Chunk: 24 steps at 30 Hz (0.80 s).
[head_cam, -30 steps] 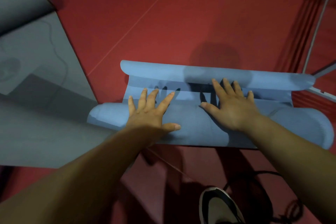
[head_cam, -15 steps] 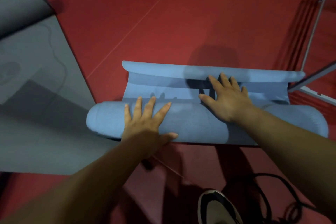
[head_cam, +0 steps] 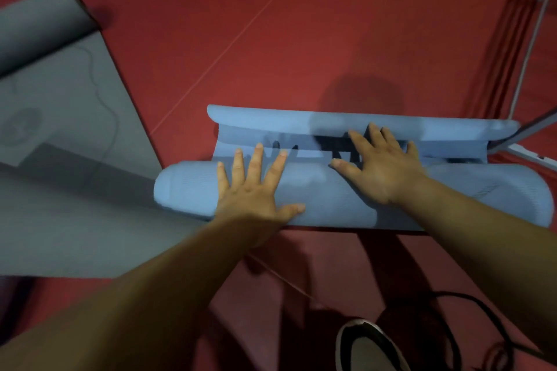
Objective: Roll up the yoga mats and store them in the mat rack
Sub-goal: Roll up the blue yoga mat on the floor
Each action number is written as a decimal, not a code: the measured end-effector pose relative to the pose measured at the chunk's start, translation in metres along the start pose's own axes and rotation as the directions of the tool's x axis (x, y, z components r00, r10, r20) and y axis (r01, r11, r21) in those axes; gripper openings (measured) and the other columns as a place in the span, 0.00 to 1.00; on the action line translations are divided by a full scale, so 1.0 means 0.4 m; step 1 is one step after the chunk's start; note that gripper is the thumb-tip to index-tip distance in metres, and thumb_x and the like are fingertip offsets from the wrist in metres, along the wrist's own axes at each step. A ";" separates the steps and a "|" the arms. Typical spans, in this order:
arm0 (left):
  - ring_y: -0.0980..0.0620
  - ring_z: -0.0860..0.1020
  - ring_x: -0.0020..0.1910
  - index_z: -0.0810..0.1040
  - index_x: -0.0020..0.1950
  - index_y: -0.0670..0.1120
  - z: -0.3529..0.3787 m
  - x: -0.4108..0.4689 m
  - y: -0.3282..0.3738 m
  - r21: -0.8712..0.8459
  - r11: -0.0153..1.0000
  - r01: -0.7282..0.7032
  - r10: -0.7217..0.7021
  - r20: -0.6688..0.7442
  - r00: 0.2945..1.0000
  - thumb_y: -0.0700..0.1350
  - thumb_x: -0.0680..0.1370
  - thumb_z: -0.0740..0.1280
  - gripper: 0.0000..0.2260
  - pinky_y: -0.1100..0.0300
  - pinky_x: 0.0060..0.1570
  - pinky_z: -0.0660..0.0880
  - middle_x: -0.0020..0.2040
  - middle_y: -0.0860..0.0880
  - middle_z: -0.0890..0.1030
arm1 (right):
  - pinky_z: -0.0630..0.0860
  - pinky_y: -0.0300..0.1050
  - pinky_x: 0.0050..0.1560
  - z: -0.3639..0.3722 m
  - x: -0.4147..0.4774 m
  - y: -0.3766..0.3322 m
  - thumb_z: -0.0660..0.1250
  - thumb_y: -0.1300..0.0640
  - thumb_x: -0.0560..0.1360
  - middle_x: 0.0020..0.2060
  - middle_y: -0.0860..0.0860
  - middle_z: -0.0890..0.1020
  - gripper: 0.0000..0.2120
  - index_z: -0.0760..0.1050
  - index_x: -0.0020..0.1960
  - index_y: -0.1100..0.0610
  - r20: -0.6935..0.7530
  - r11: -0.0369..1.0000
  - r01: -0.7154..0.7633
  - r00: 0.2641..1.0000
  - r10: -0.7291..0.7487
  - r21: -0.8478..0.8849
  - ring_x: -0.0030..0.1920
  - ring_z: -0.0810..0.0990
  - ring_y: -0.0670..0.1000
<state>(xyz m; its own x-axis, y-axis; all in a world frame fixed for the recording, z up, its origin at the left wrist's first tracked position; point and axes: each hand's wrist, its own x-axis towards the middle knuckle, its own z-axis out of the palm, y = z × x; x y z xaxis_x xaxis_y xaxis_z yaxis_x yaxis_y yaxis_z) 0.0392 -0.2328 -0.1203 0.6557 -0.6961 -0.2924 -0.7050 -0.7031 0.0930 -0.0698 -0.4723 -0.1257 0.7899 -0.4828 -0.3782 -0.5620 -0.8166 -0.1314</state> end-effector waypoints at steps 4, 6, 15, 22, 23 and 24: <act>0.41 0.32 0.80 0.32 0.79 0.64 0.028 -0.024 0.019 0.029 0.999 -0.040 0.040 -0.005 0.999 0.78 0.71 0.57 0.47 0.36 0.76 0.34 0.82 0.50 0.34 | 0.47 0.71 0.76 -0.017 0.039 0.005 0.38 0.21 0.71 0.82 0.52 0.47 0.44 0.44 0.81 0.41 0.003 1.000 -0.008 1.000 0.008 0.016 0.81 0.44 0.56; 0.42 0.31 0.80 0.33 0.79 0.65 0.022 -0.012 0.015 0.006 1.000 -0.026 0.026 0.015 1.000 0.78 0.72 0.57 0.46 0.37 0.76 0.32 0.82 0.51 0.33 | 0.48 0.70 0.76 -0.020 0.042 0.006 0.39 0.21 0.71 0.82 0.53 0.48 0.44 0.45 0.81 0.41 -0.005 1.000 0.004 1.000 -0.004 0.023 0.81 0.45 0.57; 0.44 0.33 0.81 0.34 0.79 0.67 -0.020 0.043 0.001 -0.026 0.999 -0.043 0.046 0.104 0.994 0.78 0.73 0.54 0.43 0.38 0.77 0.34 0.83 0.51 0.35 | 0.49 0.68 0.77 -0.038 -0.005 0.041 0.47 0.13 0.60 0.82 0.50 0.39 0.55 0.38 0.80 0.37 0.146 0.982 0.178 0.975 -0.167 -0.069 0.80 0.43 0.64; 0.42 0.33 0.80 0.30 0.77 0.66 -0.032 0.056 -0.002 0.012 0.997 -0.071 0.069 0.143 0.987 0.79 0.68 0.62 0.53 0.36 0.77 0.34 0.82 0.50 0.33 | 0.56 0.74 0.72 -0.043 -0.018 0.046 0.65 0.17 0.48 0.81 0.51 0.41 0.68 0.43 0.79 0.40 0.166 0.944 0.266 0.957 -0.236 -0.194 0.78 0.51 0.65; 0.41 0.33 0.80 0.30 0.77 0.65 -0.032 0.056 -0.002 0.036 0.997 -0.075 0.069 0.143 0.987 0.78 0.66 0.65 0.55 0.36 0.77 0.35 0.82 0.49 0.33 | 0.57 0.74 0.72 -0.044 -0.016 0.046 0.66 0.17 0.48 0.80 0.51 0.41 0.68 0.44 0.79 0.42 0.172 0.944 0.262 0.958 -0.230 -0.199 0.78 0.51 0.65; 0.40 0.34 0.81 0.31 0.78 0.65 -0.032 0.059 -0.002 0.066 0.995 -0.078 0.068 0.139 0.988 0.77 0.65 0.67 0.57 0.36 0.77 0.35 0.82 0.49 0.33 | 0.58 0.75 0.71 -0.047 -0.012 0.046 0.66 0.17 0.48 0.80 0.51 0.41 0.67 0.47 0.79 0.43 0.174 0.944 0.262 0.958 -0.229 -0.200 0.77 0.52 0.66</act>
<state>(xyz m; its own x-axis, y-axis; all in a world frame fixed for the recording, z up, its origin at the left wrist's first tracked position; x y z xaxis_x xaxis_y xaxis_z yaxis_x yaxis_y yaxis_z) 0.0586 -0.2505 -0.1153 0.5620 -0.7157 -0.4147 -0.7705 -0.6353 0.0522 -0.0792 -0.4910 -0.1091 0.8425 -0.2202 -0.4916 -0.2746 -0.9607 -0.0403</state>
